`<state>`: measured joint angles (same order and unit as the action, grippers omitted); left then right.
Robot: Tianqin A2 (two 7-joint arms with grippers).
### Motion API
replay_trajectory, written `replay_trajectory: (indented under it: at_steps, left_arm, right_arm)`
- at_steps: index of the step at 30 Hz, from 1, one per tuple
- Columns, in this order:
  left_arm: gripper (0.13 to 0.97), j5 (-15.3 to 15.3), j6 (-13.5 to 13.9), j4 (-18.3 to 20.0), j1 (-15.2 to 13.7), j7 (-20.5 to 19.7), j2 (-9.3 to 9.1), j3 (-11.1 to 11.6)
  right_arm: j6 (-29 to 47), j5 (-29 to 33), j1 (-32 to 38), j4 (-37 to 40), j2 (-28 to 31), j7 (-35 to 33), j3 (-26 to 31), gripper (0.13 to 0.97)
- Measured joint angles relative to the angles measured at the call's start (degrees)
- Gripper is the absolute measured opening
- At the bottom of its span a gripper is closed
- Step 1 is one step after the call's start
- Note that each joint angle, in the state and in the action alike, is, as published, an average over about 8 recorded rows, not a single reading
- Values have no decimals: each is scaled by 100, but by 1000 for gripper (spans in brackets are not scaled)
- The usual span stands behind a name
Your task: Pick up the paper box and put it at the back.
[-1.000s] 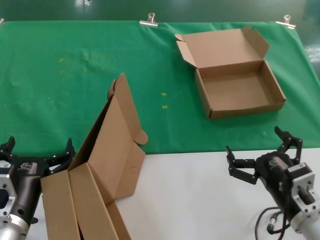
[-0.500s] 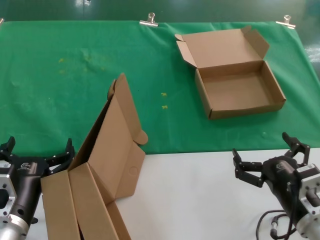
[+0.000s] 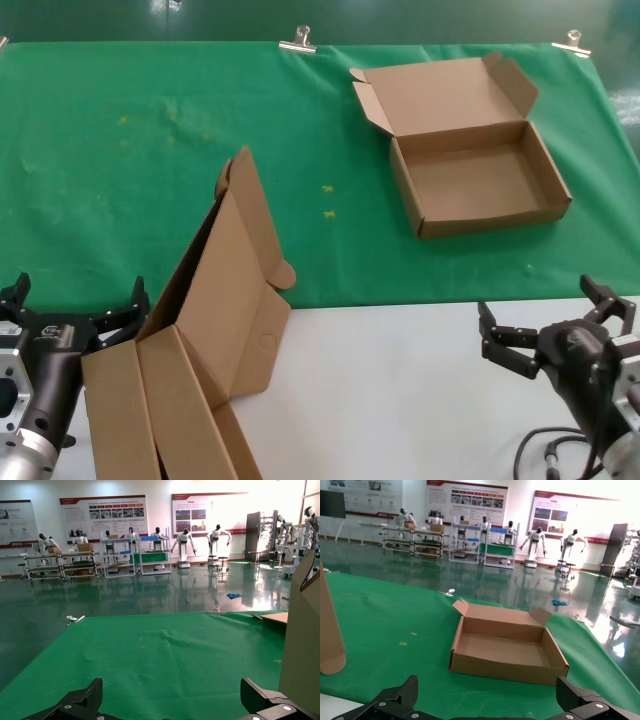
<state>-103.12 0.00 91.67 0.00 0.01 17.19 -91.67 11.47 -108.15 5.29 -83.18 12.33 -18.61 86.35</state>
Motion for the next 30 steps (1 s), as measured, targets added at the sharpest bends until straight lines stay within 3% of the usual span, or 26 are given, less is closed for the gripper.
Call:
replay_trajectory:
  at_steps: [30]
  left_arm:
    - [966,-1,0,0,0,-2,0,0]
  right_arm:
    - [-1042,456,-481,-771,441,1691,483,966]
